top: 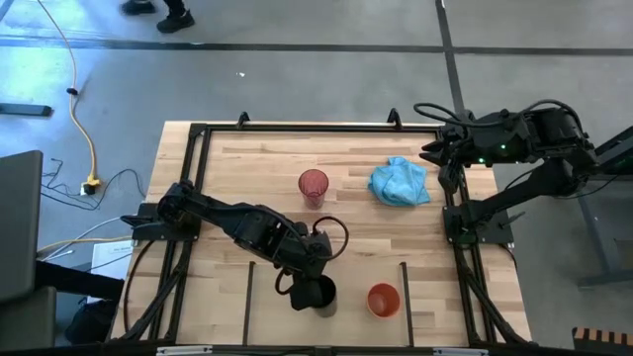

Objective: Stack small to large cups/mugs on shelf
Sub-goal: Put the black cup on the shelf

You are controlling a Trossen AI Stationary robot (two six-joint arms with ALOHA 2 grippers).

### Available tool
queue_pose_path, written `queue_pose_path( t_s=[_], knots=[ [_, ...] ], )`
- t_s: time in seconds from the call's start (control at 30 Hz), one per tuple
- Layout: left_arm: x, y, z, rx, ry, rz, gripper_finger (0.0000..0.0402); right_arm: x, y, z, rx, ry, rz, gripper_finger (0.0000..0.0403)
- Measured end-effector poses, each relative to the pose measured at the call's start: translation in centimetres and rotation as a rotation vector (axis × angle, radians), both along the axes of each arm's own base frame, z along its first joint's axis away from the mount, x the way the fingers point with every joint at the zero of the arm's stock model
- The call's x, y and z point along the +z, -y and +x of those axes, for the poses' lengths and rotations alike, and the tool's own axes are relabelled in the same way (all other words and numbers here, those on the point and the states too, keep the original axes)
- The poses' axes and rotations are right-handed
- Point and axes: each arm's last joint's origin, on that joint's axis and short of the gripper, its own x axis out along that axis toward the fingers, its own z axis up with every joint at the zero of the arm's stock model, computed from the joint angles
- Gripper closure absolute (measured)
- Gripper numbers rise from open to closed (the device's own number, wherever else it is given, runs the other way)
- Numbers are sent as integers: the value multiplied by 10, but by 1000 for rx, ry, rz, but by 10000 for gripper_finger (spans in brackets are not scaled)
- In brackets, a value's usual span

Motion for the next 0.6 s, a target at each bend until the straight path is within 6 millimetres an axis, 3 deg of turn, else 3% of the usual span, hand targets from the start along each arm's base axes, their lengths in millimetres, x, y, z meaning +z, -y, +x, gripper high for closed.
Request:
queue_pose_path(
  t_s=[0.3,0.6],
  knots=[
    [2,1,2,-8,25,-14,313,0,0,0,0,0,0,325],
    [2,2,1,-22,17,-39,288,0,0,0,2,-1,-3,325]
  ],
)
